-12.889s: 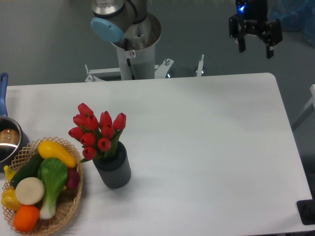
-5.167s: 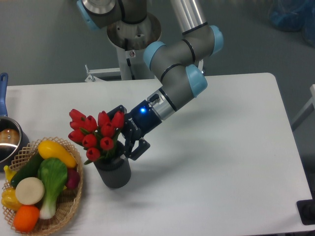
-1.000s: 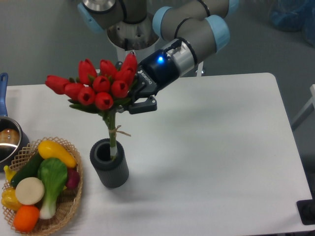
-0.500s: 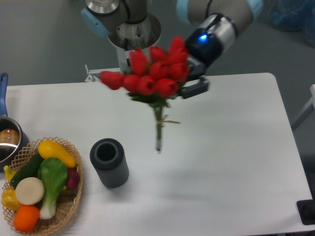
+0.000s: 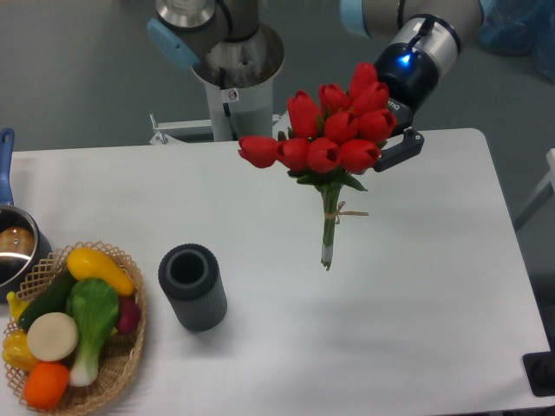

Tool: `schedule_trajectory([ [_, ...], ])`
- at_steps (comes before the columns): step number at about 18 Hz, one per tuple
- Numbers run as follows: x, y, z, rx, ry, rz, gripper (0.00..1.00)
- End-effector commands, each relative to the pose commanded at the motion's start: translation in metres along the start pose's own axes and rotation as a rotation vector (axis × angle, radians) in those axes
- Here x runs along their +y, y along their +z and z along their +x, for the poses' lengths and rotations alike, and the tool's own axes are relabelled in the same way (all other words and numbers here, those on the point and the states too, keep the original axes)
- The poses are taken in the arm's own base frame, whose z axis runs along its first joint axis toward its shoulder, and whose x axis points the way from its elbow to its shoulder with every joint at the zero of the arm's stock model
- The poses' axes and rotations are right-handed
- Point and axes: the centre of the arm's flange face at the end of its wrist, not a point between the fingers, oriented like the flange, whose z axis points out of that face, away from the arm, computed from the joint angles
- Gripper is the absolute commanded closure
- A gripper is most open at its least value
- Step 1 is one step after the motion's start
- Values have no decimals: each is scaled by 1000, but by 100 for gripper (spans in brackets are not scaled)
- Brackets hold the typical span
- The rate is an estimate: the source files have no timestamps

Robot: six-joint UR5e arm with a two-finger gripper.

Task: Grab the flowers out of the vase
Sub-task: 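Raise the tulip bouquet clear of the vase and carry it away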

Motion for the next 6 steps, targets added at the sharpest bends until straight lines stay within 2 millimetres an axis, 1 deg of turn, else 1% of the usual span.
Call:
schedule_trajectory([
  [1, 0, -6, -3, -11, 0, 0, 67],
  [6, 1, -9, -5, -18, -1, 1, 67],
])
